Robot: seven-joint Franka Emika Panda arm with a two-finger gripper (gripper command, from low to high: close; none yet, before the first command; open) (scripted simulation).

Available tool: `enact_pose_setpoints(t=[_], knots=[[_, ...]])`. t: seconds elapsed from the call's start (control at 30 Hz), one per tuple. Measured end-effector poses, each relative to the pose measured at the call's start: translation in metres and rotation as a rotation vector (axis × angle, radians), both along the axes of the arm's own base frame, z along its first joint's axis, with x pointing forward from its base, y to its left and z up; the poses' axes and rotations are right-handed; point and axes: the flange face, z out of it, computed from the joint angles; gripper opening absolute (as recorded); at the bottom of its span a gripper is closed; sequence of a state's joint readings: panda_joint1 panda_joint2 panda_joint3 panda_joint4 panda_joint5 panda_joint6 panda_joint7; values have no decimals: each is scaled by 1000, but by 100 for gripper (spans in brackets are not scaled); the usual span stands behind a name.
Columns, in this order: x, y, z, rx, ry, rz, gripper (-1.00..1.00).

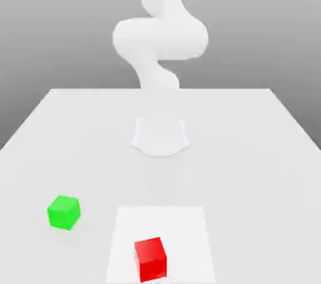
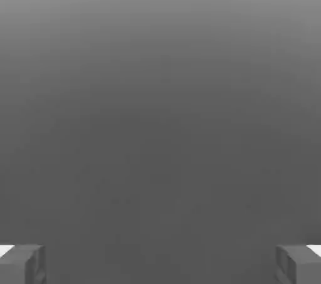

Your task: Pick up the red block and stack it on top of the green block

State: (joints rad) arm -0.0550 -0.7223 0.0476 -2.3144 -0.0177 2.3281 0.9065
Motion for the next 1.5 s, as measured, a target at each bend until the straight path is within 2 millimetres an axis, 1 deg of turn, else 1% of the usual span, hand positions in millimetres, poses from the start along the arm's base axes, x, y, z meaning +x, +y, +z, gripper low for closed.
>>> enact_pose_setpoints(t=[0.1,0.23,0.37,0.5,0.67,0.83,1.0,1.17,1.2,1.37,1.4,1.43,1.5], knots=[[34,0,-44,34,73,-120,0],[69,-4,-105,80,161,-272,0],[96,-11,-170,130,242,-420,0],[112,-19,-235,186,318,-565,0],[119,-28,-316,266,411,-744,0],[113,-31,-392,359,503,-923,0],[98,-24,-457,462,596,-1094,0],[96,-22,-518,484,612,-1127,0],[96,-22,-528,483,613,-1128,-100],[96,-22,-528,485,610,-1127,-100],[95,-22,-533,484,611,-1127,-100],[96,-22,-529,485,611,-1127,-100],[97,-23,-510,487,610,-1128,-100]])
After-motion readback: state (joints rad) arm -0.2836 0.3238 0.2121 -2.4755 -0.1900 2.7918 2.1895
